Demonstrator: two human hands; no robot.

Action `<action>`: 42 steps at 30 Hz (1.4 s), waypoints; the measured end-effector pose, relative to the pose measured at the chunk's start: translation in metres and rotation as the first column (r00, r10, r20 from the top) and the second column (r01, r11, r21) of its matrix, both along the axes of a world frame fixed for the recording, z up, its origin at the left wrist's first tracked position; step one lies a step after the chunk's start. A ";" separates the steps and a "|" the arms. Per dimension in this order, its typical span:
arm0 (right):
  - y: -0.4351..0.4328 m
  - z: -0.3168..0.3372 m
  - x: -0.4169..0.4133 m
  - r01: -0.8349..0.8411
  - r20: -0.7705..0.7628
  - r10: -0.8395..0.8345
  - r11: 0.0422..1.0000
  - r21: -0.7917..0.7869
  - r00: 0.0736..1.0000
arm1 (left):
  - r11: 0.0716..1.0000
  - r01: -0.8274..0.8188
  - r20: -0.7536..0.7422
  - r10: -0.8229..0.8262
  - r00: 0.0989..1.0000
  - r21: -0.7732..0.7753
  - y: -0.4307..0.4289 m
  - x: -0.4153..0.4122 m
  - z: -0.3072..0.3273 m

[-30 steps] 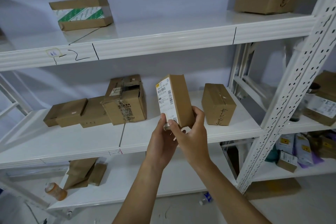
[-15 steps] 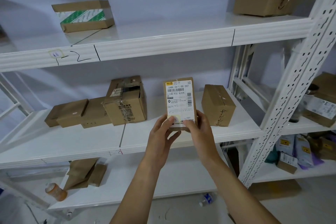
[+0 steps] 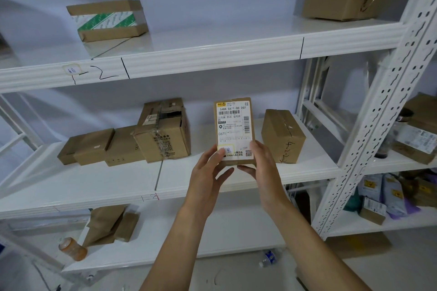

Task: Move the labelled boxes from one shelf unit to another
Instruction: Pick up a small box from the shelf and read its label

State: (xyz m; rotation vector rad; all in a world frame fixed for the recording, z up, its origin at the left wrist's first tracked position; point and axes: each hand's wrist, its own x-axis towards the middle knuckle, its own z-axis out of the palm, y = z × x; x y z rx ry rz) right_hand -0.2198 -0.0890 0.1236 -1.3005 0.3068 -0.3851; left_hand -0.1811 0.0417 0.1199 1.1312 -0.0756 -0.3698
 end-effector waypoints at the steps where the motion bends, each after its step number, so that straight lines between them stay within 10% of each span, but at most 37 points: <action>1: 0.000 0.001 -0.001 -0.003 0.008 0.003 1.000 0.010 1.000 | 1.000 0.002 0.009 -0.002 1.000 0.006 0.001 -0.001 0.001; 21: -0.001 0.020 -0.033 -0.104 0.195 0.099 0.995 0.014 0.976 | 0.998 -0.051 0.143 0.056 0.988 -0.036 0.013 -0.035 0.027; 42: -0.011 -0.003 -0.013 -0.078 0.074 0.090 0.986 -0.147 0.993 | 0.975 -0.128 0.138 0.103 0.985 0.184 -0.002 -0.021 0.006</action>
